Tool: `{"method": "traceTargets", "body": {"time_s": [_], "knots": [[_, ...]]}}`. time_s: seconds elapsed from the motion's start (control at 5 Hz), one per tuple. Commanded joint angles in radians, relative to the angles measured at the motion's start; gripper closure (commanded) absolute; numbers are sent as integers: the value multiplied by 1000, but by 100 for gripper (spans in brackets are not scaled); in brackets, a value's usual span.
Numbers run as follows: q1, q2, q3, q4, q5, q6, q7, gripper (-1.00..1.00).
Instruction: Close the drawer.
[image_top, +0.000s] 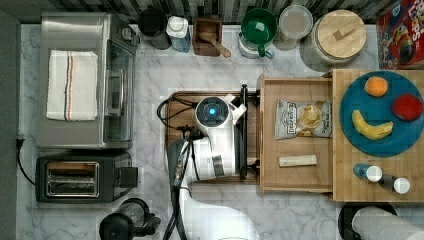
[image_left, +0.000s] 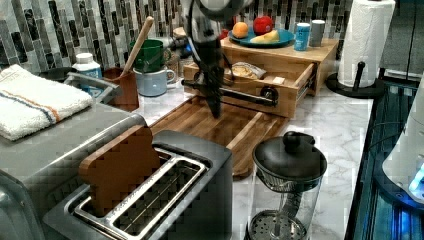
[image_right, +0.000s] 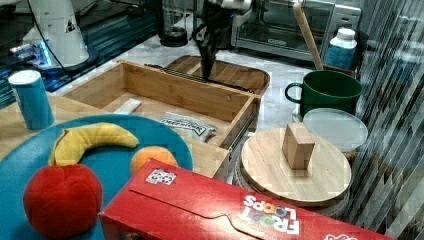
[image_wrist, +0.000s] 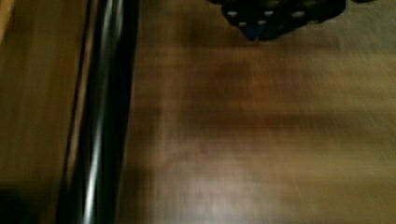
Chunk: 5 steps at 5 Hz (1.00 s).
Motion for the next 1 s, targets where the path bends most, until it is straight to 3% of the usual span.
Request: {"method": "traceTargets", "body": {"time_s": [0.2, 1.0], "knots": [[-18, -67, -24, 31, -32, 108, -1, 100], [-119, -24, -53, 81, 29, 101, -218, 100]]}}
